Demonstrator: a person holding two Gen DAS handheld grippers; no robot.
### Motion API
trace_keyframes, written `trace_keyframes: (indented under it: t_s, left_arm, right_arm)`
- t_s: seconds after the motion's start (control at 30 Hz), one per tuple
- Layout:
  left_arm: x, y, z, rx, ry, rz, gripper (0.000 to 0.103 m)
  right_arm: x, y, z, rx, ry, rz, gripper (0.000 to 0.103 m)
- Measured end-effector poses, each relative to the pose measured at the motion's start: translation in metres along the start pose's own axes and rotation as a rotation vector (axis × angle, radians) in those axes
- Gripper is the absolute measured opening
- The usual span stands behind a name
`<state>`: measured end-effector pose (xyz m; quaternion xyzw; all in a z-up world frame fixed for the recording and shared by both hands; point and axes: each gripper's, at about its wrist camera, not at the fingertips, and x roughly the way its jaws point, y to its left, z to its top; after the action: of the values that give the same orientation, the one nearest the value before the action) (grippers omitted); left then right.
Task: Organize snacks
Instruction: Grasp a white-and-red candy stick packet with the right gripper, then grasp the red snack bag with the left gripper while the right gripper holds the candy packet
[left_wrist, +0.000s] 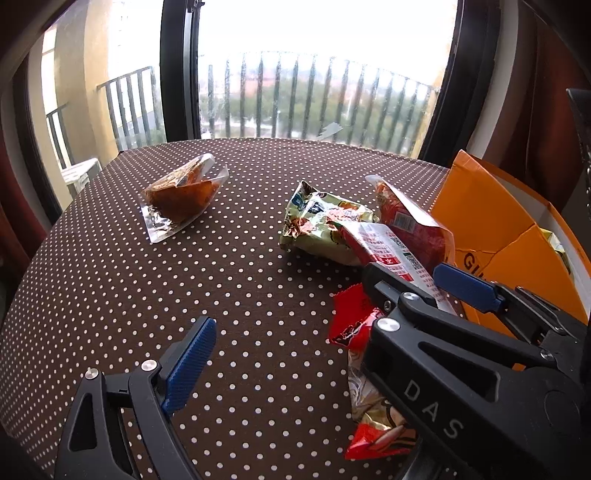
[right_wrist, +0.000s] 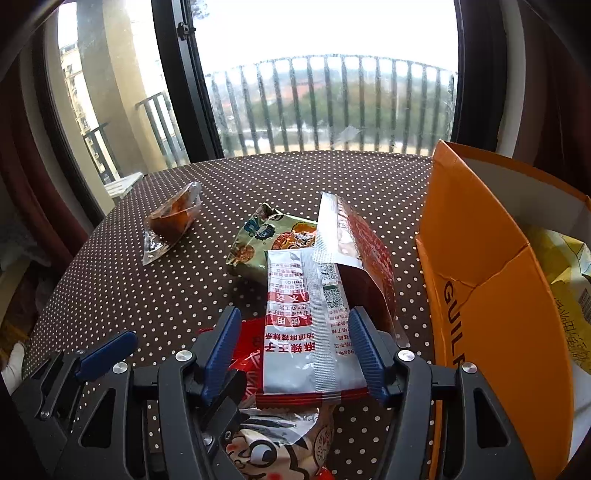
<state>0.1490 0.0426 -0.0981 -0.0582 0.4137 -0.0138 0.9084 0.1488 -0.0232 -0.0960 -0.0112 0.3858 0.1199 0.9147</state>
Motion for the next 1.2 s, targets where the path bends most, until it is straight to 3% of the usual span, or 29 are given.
trace_keyframes:
  t_s: [0.13,0.43,0.83,1.2]
  left_arm:
    - [0.006,0.000,0.001,0.003,0.016,0.008,0.092]
    - [-0.001,-0.008,-0.001,0.017,0.012,0.025,0.092]
    - [-0.030,-0.036,-0.020,0.071,-0.002,-0.045,0.092]
    - [-0.009,-0.048,-0.031,0.088,0.052,-0.055,0.101]
  right_arm:
    - [0.009,-0.001,-0.002,-0.004,0.028,-0.011,0.044]
    - [0.006,-0.008,-0.009,0.011,0.031,0.007,0.027]
    - [-0.040,-0.010,-0.030,-0.005,-0.022,0.032,0.024]
    - [-0.036,-0.031,-0.052,0.077,0.028,0.022,0.024]
